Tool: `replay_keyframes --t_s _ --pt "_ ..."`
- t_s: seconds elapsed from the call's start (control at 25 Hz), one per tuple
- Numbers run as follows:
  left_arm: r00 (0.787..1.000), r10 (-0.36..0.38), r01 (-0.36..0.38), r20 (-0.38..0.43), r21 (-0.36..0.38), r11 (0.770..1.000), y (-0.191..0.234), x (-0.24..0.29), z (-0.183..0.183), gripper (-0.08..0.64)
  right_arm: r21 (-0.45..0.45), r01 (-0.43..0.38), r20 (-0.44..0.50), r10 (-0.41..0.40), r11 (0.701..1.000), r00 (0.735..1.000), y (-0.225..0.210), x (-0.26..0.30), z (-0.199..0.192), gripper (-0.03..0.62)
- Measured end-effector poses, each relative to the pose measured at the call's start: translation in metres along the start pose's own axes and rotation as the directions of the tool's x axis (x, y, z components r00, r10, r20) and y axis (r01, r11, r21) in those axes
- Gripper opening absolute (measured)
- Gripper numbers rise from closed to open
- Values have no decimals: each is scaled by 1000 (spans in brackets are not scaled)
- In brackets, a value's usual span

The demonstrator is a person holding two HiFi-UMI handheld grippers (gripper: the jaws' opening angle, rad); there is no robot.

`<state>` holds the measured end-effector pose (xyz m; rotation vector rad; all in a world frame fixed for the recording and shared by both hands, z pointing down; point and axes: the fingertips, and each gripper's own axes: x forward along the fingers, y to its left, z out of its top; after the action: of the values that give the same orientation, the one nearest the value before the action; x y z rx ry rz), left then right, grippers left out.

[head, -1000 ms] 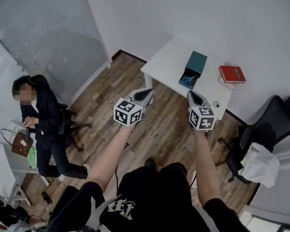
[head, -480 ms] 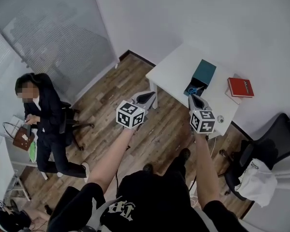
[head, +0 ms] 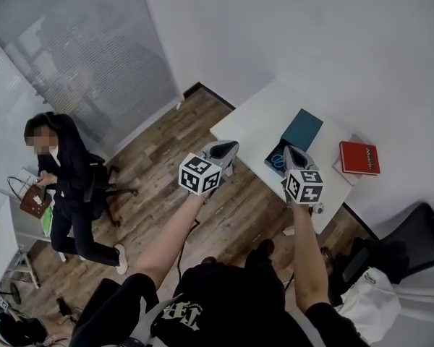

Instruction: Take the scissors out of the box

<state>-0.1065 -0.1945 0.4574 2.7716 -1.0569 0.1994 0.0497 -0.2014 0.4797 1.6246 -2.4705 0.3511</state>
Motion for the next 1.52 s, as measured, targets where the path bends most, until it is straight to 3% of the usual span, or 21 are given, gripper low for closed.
replay_keyframes --t_s 0.28,0.64,1.52 --pt "999 34 -34 -6 -6 999 -12 55 3 2 8 -31 -15 31 999 999 -58 10 3 5" --pt "998 64 -64 -14 -21 998 -36 93 1 2 6 -71 -30 71 997 997 -99 7 1 5" --pt "997 17 -20 -69 -42 999 -37 168 -36 2 25 -17 -134 21 1000 991 -164 14 -43 5"
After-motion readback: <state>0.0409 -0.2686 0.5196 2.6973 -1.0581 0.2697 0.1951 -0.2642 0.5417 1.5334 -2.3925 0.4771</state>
